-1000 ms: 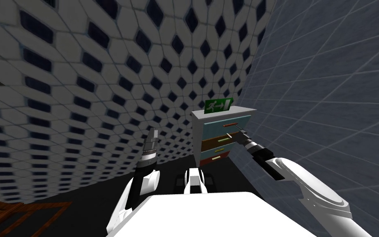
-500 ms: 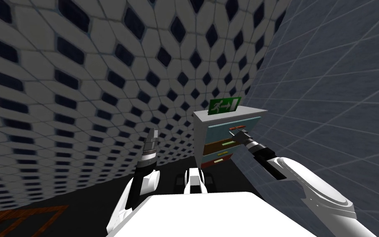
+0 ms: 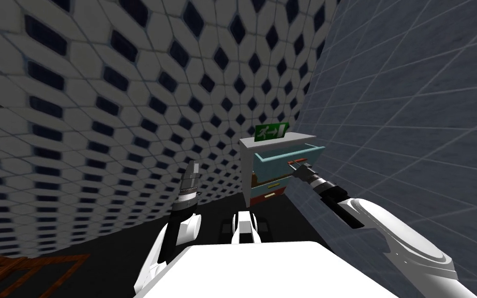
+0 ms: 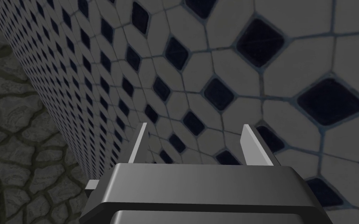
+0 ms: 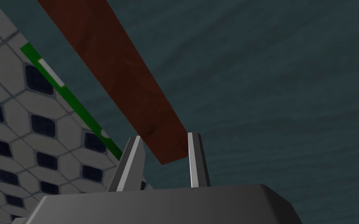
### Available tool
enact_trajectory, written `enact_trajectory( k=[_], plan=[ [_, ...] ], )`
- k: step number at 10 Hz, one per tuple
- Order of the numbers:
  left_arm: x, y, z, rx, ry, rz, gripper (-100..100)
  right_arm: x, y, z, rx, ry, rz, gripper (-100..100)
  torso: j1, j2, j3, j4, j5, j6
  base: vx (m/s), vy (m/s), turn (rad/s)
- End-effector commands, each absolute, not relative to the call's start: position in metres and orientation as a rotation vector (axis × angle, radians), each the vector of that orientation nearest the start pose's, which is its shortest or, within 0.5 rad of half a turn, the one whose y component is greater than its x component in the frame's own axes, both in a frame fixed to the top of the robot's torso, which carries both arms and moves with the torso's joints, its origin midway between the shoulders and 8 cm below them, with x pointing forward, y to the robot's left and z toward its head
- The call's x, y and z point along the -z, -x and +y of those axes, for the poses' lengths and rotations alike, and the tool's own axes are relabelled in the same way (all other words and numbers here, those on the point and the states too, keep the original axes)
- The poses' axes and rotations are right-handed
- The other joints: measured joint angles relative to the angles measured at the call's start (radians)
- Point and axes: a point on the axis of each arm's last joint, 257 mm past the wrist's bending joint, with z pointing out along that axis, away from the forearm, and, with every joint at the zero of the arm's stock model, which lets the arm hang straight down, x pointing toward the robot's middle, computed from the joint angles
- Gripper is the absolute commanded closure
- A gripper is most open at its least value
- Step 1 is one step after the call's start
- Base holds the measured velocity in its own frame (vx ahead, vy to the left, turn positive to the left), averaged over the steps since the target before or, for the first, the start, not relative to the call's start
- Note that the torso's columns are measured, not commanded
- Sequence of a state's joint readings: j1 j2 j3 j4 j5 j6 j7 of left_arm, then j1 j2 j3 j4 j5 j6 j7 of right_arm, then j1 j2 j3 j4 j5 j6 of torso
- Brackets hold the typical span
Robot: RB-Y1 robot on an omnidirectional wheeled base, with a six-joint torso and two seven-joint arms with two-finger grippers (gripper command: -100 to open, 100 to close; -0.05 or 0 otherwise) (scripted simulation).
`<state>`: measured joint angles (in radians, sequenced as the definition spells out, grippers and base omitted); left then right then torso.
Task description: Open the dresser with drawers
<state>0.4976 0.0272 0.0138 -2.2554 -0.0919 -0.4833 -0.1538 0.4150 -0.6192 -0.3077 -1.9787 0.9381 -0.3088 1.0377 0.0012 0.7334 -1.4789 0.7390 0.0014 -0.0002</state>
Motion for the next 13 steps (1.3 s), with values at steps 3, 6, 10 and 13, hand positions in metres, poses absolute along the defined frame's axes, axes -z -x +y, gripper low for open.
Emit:
enact_trajectory(
  k=[3,6,10,13],
  plan=[
    [-0.010,-0.353,0.272,1.080,0.545,0.747,0,0.089,-0.420,-0.392,0.760,0.958,1.198,-100,-0.004,0.006,0.004,-0.001,-0.003,0.001,-0.153,-0.042,-0.068],
    [-0.010,-0.353,0.272,1.080,0.545,0.747,0,0.072,-0.419,-0.397,0.752,0.965,1.191,-100,0.003,-0.004,-0.003,-0.003,0.001,-0.001,0.050,0.053,-0.044],
    [-0.010,-0.353,0.272,1.080,0.545,0.747,0,0.049,-0.418,-0.401,0.738,0.977,1.179,-100,-0.002,0.008,0.005,0.001,-0.001,0.001,0.026,0.038,-0.037],
    [-0.010,-0.353,0.272,1.080,0.545,0.747,0,0.056,-0.416,-0.401,0.725,0.984,1.192,0,0.001,0.010,0.006,0.004,0.002,0.001,0.007,0.019,-0.018]
  ],
)
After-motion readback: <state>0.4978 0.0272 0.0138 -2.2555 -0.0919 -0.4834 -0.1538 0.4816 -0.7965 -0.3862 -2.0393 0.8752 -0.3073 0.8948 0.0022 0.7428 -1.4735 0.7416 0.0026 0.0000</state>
